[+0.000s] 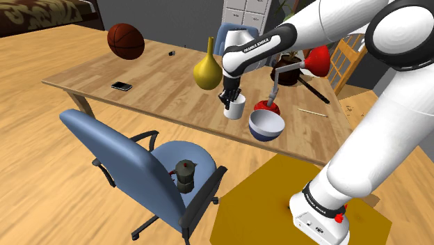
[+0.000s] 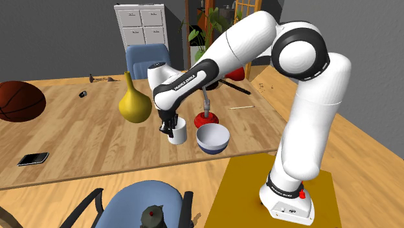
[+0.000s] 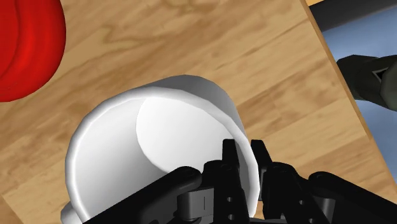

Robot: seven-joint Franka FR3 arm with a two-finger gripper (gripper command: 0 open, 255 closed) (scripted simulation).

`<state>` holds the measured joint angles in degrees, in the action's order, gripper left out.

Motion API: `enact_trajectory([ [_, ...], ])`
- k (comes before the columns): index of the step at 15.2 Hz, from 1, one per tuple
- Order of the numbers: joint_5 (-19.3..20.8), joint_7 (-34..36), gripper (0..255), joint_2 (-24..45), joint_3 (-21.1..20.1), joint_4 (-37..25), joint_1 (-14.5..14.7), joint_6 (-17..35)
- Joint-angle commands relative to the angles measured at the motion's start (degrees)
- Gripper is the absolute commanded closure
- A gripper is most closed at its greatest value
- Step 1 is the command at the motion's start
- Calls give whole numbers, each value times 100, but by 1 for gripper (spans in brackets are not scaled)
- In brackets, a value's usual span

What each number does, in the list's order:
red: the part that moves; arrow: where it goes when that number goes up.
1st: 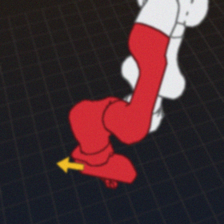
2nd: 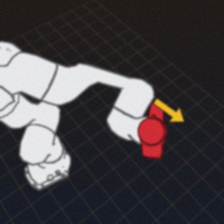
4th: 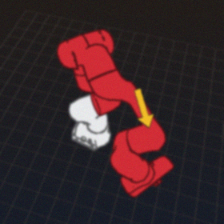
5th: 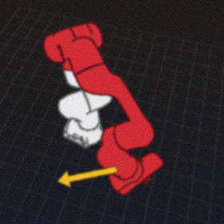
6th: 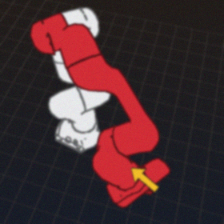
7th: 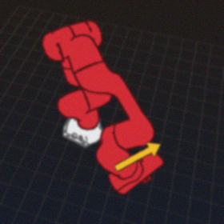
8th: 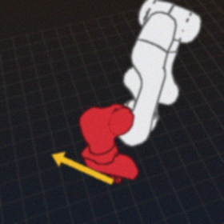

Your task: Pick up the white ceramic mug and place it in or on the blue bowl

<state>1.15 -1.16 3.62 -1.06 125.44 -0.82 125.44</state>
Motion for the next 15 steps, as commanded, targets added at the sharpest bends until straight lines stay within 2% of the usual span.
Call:
enact_trajectory([
  [1, -3, -1, 255, -71, -1, -61, 1, -131],
  [15, -23, -26, 255, -525, -2, -653, 2, -1176],
])
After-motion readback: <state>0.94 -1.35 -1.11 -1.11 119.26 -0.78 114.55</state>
